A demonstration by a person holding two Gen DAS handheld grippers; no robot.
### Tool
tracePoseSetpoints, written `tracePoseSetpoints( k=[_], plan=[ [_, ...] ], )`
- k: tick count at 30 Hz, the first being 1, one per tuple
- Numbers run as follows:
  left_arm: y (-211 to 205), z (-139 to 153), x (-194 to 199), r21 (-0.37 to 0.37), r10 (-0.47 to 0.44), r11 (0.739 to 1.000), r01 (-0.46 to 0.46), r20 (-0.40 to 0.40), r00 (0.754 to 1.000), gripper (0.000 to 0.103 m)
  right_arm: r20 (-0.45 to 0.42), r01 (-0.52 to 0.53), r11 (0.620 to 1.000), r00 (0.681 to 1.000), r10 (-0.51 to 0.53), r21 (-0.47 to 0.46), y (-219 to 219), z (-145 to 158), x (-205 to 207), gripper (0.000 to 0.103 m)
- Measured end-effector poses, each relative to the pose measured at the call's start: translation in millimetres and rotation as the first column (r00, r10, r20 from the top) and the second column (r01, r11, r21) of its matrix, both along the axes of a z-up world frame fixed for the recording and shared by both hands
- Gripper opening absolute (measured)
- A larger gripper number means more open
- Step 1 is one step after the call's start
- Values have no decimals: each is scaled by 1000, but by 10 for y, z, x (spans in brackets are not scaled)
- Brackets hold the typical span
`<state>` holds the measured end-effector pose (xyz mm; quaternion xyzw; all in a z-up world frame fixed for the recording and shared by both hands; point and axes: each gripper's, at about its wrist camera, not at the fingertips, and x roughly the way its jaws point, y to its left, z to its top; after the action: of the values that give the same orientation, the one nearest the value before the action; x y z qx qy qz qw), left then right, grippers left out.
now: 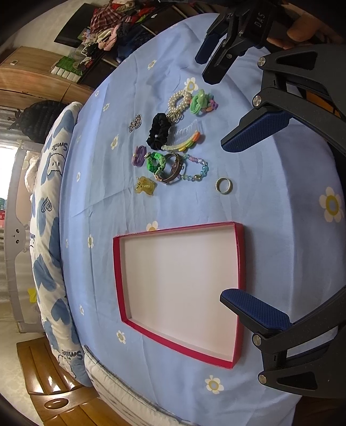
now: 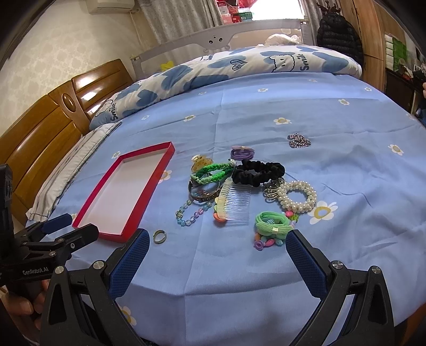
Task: Organize jewelry
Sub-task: 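Grasp the yellow hair claw with the left tool while the right grasps the purple bow tie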
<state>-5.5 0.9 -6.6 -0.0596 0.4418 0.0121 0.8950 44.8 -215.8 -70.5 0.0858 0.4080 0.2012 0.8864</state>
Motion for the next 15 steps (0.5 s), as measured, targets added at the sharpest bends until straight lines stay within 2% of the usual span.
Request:
tracePoseSetpoints(
  k=[6,9,15],
  plan=[
    [100,-19,228,-53,-3,999,2,-19,1000,103,-11,5,1000,1000,-5,4,-52,-28,168,101],
    [125,-18,410,-65,-2,998,1,-25,1000,100,-13,16,1000,1000,-16,6,-103,-31,323,100],
    [103,-38,813,-80,-22,997,19,-38,999,94,-22,27,1000,999,-27,6,-180,-20,677,89]
  ],
)
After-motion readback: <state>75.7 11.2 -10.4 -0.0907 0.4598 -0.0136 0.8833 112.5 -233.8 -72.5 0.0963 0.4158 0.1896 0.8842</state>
